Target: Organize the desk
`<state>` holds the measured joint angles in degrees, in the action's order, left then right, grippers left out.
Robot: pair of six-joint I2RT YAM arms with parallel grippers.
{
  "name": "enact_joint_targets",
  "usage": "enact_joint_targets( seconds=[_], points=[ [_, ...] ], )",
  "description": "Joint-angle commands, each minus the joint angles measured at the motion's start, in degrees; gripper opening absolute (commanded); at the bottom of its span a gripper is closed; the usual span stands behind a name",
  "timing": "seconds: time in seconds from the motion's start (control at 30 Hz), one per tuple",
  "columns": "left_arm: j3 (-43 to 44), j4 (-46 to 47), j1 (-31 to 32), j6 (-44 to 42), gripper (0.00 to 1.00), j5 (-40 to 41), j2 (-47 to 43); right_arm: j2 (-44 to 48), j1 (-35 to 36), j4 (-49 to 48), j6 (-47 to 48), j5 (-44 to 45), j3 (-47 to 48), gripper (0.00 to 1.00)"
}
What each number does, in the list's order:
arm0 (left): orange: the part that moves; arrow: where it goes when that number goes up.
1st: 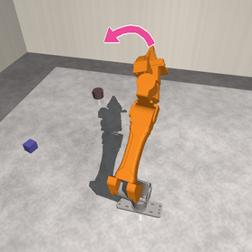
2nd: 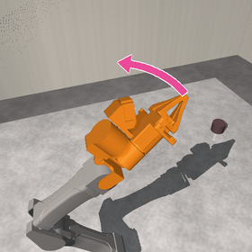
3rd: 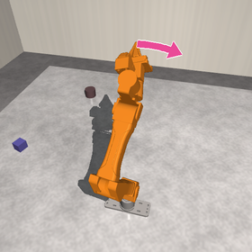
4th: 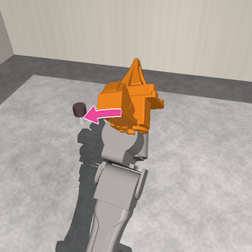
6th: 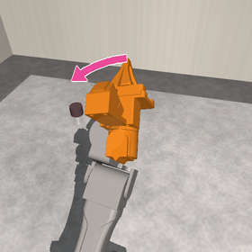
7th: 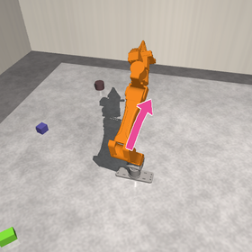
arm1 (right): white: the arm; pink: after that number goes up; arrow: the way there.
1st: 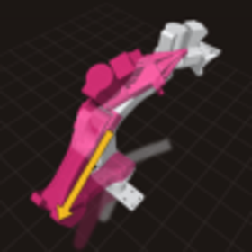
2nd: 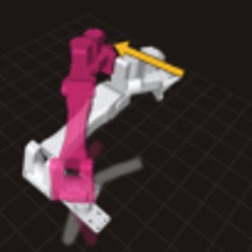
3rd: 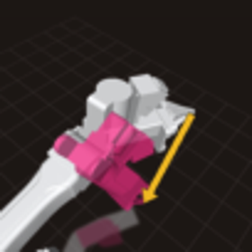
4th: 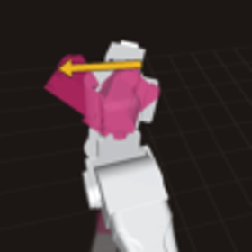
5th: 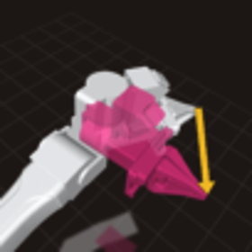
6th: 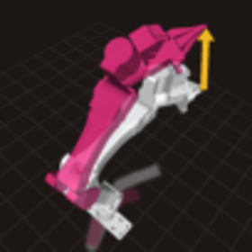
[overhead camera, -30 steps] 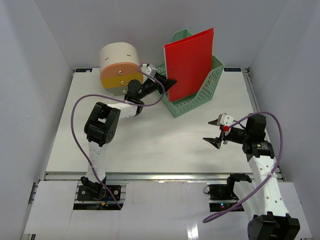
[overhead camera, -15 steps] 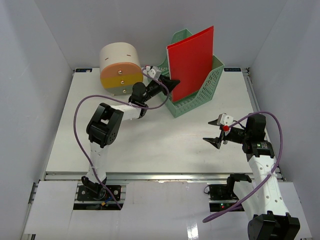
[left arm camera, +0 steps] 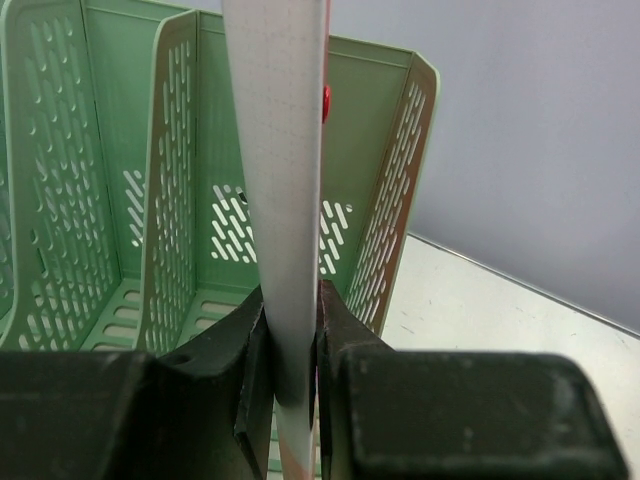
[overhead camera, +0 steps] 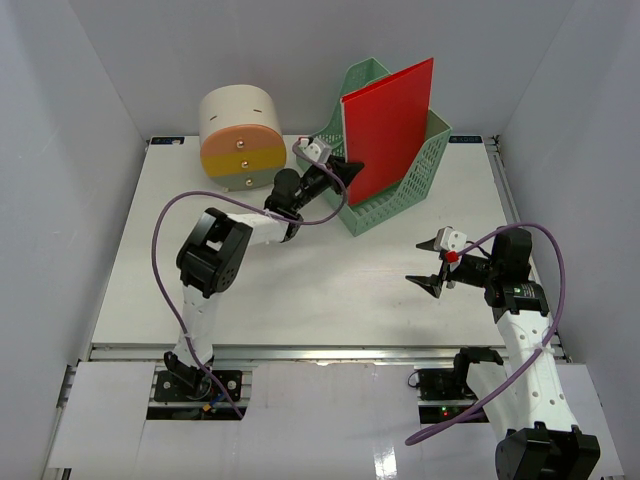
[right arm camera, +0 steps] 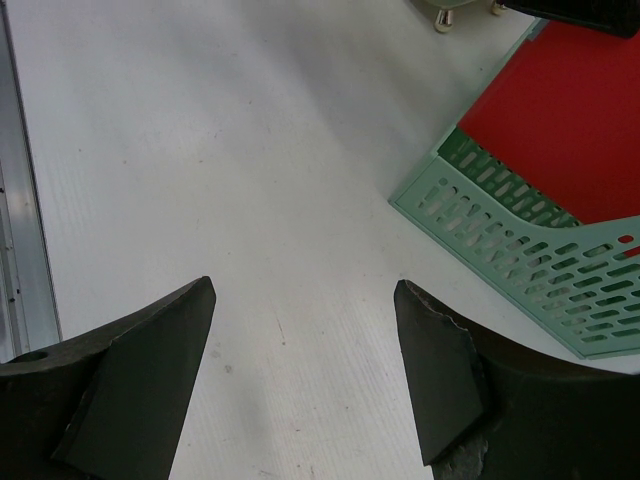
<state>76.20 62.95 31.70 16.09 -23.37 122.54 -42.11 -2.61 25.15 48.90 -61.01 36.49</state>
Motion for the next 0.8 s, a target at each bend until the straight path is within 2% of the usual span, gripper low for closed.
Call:
enact_joint_targets(
  seconds=[0.0,0.23,0.37,0.5,0.57,0.67,0.77],
  points=[
    [-1.99,0.17,1.54,-3.03,0.00,2.36,-2.11,0.20,-0.20,-1.33,0.67,-1.66,-0.70,0.79],
    [-3.31,-0.12,2.22,-2.90,0.00,4.38,-1.58,0.33,-0.20,-1.33,0.67,-1.66,-0.72,0.79],
    [-3.26,-2.15,3.62,-3.24,0.00,9.62,-2.14,0.27,-0.20,-1.40,0.65,-1.81,-0.64,0.79],
    [-4.08,-1.85,5.23,-4.39,0.01,11.56,-1.96,0.45,-0.20,-1.33,0.67,-1.57,-0.72,0.79],
    [-5.70,-0.86,5.67,-4.14,0.15,12.53,-1.88,0.62,-0.20,-1.33,0.67,-1.48,-0.72,0.79],
    [-8.37,0.62,6.39,-4.22,0.47,14.93,-2.63,0.66,-0.20,-1.33,0.67,-1.40,-0.76,0.79],
    [-9.95,-0.46,6.70,-4.51,0.64,15.02,-5.08,0.71,-0.20,-1.36,0.67,-1.28,-0.81,0.79]
  ],
)
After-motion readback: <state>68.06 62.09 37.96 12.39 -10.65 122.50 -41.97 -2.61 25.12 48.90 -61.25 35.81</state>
